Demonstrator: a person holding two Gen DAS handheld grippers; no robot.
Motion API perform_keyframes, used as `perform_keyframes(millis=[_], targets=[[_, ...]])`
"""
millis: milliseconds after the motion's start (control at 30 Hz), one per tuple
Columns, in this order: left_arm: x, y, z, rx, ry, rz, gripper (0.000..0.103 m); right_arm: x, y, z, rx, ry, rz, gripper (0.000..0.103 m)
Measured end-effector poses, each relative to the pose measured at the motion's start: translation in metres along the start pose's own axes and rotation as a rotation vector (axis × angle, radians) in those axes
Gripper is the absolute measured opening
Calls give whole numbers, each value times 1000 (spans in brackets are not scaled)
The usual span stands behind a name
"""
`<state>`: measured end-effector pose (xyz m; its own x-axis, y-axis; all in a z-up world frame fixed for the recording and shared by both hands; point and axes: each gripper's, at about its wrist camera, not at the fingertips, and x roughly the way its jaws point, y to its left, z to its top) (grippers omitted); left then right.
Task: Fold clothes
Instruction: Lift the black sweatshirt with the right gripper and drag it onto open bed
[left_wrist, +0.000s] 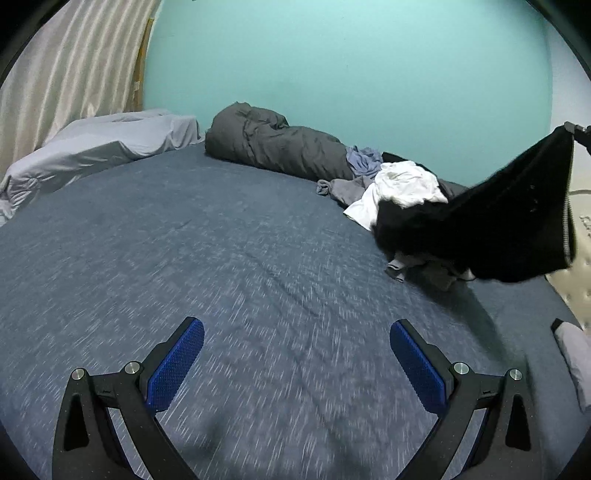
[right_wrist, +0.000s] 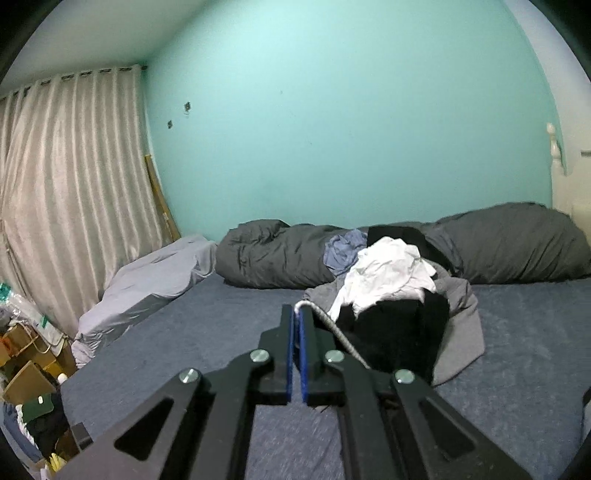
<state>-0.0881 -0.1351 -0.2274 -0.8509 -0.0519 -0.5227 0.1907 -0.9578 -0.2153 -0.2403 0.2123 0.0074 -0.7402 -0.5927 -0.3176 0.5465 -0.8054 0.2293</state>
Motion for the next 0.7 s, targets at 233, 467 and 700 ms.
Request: perform_keyframes(millis=[233, 467, 700], targets=[[-50, 14, -16, -18, -21, 8, 103, -70, 46, 35, -45, -51, 22, 2], [-70, 24, -21, -19, -33, 4, 103, -108, 89, 71, -113, -34, 101, 2], [-73, 26, -19, -8, -34, -15, 103, -32, 72, -17, -91, 297, 22, 3]])
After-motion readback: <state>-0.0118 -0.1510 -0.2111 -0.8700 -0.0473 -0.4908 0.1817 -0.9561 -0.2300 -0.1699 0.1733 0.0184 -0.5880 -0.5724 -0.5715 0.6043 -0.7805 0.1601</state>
